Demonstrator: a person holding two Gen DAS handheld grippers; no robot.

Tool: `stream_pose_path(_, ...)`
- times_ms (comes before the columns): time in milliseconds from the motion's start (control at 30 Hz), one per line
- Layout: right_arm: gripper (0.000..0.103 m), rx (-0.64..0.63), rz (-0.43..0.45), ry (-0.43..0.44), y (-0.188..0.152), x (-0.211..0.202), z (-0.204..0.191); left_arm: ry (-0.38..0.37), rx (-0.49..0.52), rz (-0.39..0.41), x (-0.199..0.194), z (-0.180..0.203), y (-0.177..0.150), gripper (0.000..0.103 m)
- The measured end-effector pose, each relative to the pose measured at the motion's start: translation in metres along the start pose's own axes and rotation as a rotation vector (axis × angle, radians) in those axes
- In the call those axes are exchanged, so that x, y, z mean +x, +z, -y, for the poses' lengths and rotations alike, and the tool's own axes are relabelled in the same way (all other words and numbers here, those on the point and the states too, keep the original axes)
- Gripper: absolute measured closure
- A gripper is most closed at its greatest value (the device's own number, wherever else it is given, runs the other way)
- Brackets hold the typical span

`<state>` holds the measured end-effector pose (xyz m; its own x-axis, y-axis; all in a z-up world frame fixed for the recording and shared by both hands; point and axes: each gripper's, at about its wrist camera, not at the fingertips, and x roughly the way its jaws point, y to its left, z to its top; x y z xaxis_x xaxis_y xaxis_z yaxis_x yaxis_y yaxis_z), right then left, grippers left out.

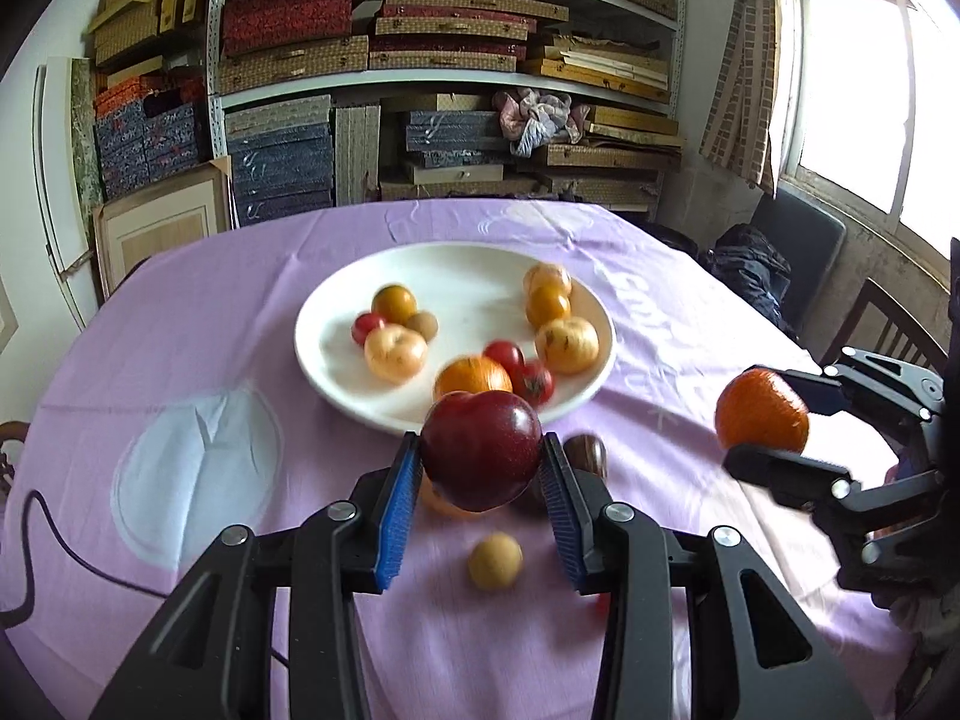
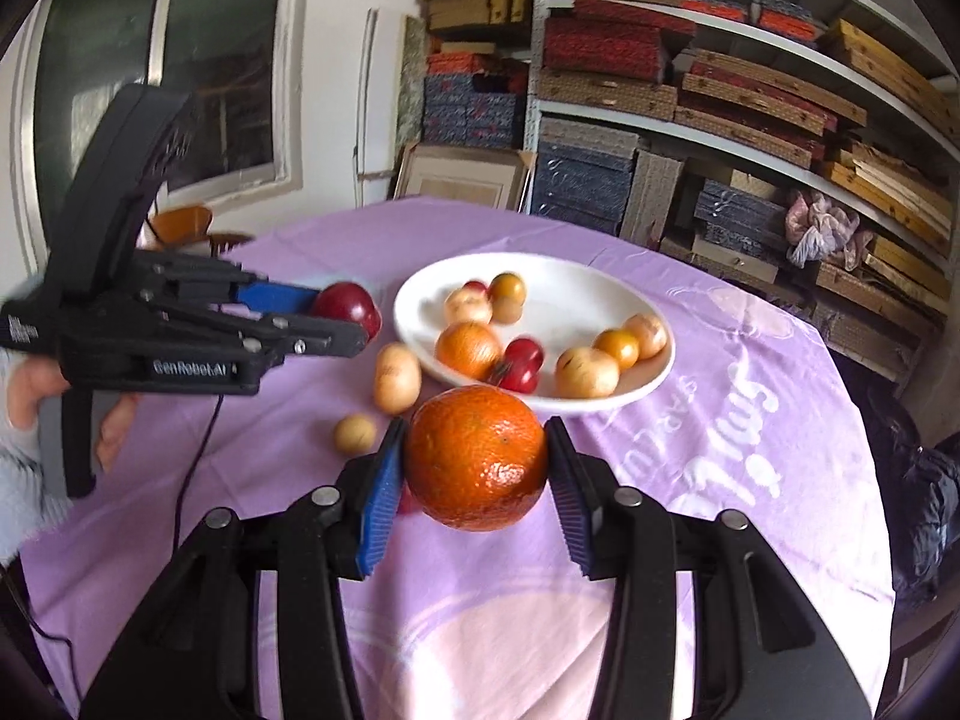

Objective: Organize fruits
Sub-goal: 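Carry both fruits over the white plate and open both tools to release them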

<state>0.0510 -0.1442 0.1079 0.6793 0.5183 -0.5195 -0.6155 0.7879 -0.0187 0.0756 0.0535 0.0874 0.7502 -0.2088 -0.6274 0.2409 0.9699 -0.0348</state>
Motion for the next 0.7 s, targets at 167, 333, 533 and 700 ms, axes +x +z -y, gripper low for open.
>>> stream_pose_path(167, 0.058, 0.114, 0.072, -0.009, 0.041, 0.001, 0.039, 0.006, -0.035, 0.032, 0.01, -0.014, 0.036, 0.063)
stream_pose_path(333, 0.058, 0.232, 0.113, -0.011, 0.079, 0.027, 0.075, 0.032, -0.078, 0.051, 0.028, -0.03, 0.068, 0.063)
stream_pose_path(533, 0.058, 0.274, 0.0, -0.007, 0.09, 0.108, 0.087, 0.064, -0.135, -0.004, 0.08, -0.052, 0.084, 0.062)
stream_pose_path(700, 0.058, 0.219, -0.104, -0.018, 0.078, 0.162, 0.079, 0.07, -0.136, -0.041, 0.11, -0.066, 0.087, 0.062)
